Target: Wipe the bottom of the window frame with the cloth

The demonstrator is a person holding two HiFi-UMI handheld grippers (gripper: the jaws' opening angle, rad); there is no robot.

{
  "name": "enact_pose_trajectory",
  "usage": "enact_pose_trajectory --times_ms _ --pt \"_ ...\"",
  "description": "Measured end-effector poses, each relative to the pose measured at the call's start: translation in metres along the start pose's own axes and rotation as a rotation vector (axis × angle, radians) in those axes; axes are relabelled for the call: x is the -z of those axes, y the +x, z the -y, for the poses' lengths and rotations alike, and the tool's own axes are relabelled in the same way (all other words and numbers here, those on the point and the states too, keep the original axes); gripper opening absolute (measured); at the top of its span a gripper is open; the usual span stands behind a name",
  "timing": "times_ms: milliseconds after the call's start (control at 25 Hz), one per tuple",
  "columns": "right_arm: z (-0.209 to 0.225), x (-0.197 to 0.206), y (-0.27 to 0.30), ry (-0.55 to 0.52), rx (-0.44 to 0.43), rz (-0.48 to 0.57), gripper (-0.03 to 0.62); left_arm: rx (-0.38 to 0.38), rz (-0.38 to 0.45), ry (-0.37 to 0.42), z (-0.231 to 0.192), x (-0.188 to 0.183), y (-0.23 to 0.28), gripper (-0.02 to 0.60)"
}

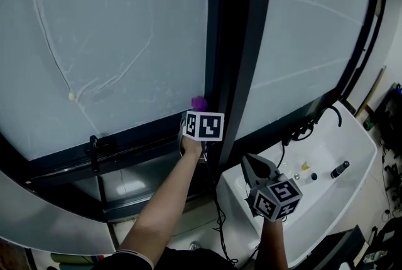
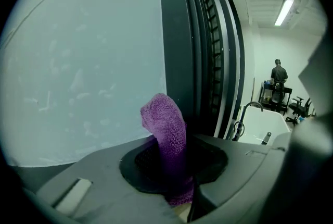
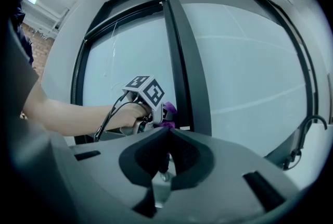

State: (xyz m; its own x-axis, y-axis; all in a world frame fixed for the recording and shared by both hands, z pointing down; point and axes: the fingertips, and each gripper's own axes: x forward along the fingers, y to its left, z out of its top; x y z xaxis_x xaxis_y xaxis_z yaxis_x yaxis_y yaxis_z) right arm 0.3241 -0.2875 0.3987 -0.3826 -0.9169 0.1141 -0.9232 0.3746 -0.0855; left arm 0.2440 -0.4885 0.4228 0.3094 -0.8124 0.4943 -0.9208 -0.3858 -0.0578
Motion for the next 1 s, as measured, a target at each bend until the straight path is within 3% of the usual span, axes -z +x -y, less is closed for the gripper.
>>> enact_pose_trajectory --times_ms 160,280,440,640,800,1000 --pt "0.003 0.003 -0.005 0.014 0.021 0.003 0.000 0.021 0.000 0.015 0.008 -0.002 0.005 0.098" --pt "0.000 0.004 -0.007 0.015 0.029 0.005 0.000 0.092 -0.001 0.025 0.012 0.000 -0.005 0.098" --pt "-0.010 -0.006 -0.003 0.002 0.026 0.025 0.000 0.173 0.072 0.028 0.010 -0.002 -0.050 0.098" --pt "-0.045 -0.026 0.008 -0.004 0.007 0.101 0.000 0.213 0.179 0.016 -0.020 0.005 -0.118 0.098" --pt "-0.096 -0.039 0.026 -0.033 -0.066 0.132 0.000 0.197 0.261 -0.004 -0.063 0.017 -0.179 0.100" --pt "-0.172 -0.057 0.058 -0.083 -0.201 0.154 0.000 0.132 0.295 -0.032 -0.120 0.039 -0.239 0.100"
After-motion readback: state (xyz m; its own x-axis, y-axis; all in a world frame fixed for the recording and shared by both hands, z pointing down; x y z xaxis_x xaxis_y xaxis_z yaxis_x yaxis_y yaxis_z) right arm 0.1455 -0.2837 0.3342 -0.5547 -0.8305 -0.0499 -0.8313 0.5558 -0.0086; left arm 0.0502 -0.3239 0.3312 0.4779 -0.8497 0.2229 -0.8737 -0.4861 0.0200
